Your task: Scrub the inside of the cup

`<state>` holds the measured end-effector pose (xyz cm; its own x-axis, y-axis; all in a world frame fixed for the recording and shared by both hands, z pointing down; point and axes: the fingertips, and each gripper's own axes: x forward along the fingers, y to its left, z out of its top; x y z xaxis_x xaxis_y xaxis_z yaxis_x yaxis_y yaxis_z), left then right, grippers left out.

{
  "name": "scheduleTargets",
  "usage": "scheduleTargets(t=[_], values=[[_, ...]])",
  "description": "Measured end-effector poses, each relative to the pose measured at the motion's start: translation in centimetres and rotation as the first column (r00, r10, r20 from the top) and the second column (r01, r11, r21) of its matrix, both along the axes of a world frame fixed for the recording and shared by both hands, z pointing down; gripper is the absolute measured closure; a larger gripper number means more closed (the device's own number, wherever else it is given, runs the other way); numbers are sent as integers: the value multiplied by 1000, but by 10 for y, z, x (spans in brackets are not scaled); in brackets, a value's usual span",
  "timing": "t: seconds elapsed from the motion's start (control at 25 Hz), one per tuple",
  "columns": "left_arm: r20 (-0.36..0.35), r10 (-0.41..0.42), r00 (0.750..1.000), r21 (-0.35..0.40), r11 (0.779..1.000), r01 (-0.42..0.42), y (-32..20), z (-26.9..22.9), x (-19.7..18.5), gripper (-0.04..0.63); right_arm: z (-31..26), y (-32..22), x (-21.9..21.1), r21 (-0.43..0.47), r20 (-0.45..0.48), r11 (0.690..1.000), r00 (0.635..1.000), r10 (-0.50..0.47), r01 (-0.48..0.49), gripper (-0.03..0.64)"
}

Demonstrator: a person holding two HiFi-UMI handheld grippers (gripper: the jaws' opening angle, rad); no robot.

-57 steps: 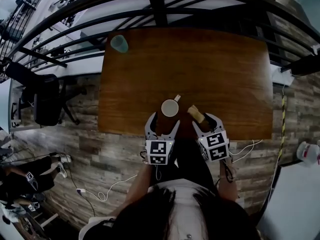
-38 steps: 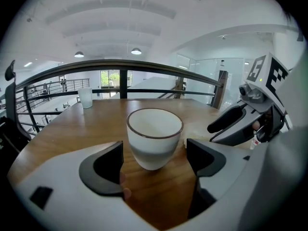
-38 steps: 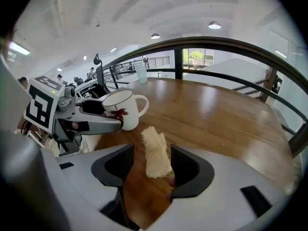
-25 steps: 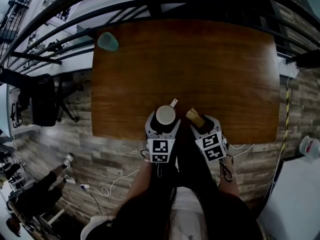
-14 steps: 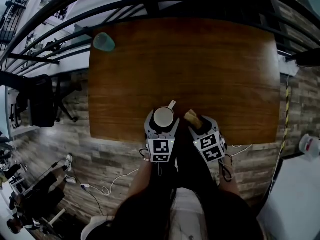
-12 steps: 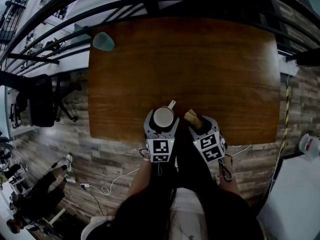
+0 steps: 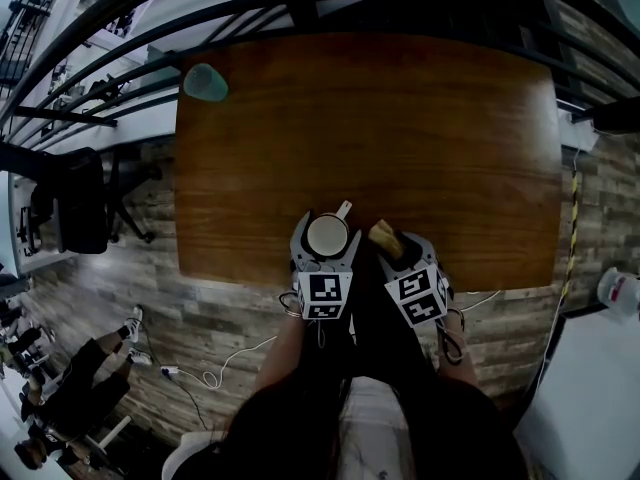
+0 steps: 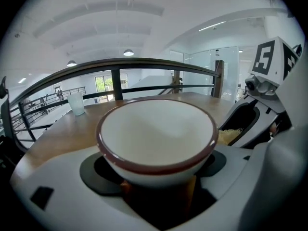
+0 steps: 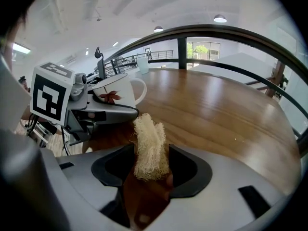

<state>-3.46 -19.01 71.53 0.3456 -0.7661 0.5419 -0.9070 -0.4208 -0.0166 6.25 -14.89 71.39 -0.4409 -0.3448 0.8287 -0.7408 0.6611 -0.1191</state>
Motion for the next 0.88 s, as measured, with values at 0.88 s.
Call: scheduleTargets(t=[0.88], values=[[-34,23,999,65,998,-20,-7,-21,-1,189,1,-1,8,33,-25,998,998,61,-61,451]])
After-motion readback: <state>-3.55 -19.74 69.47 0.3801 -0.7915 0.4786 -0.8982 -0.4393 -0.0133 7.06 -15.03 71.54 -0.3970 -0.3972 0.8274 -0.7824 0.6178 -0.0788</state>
